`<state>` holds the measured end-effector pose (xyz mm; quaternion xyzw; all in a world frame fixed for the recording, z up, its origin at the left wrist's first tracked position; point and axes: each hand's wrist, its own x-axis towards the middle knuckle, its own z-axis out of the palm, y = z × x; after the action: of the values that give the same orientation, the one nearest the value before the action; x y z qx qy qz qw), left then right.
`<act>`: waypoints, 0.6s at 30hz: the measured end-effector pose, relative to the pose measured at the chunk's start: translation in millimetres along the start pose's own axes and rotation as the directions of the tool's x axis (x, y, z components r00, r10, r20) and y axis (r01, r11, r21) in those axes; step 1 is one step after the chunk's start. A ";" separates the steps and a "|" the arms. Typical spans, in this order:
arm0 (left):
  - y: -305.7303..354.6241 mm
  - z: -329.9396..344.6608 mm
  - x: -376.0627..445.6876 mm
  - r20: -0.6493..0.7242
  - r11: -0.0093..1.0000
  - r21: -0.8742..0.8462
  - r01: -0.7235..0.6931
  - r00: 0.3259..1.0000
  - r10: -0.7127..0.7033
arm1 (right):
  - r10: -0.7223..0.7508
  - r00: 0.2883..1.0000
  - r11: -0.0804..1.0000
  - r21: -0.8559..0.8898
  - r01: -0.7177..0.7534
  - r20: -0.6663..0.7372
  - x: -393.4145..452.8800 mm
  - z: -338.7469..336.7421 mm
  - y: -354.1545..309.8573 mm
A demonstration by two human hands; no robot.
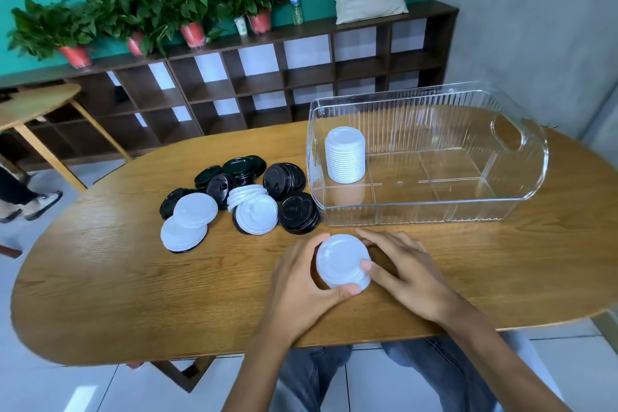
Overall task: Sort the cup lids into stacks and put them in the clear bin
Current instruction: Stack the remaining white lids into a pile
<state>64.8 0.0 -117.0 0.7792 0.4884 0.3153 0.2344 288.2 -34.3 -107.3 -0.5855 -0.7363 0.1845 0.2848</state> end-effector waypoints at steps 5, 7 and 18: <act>4.5 5.7 2.0 -0.004 0.991 0.126 -0.039 0.999 0.040 | 0.001 1.000 0.999 -0.039 -0.001 0.000 1.6 1.6 4.0; 1.1 4.3 0.4 0.010 0.991 0.126 -0.049 0.999 0.049 | -0.005 1.000 0.999 -0.050 0.004 -0.009 1.2 2.7 4.8; -0.7 1.2 -0.4 0.079 0.990 0.131 -0.046 0.996 0.036 | -0.023 1.000 0.998 -0.058 0.022 -0.020 1.0 3.5 4.4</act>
<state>65.1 -0.1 -118.3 0.8145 0.4829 0.2566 0.1939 289.1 -32.1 -112.4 -0.5870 -0.7449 0.1538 0.2773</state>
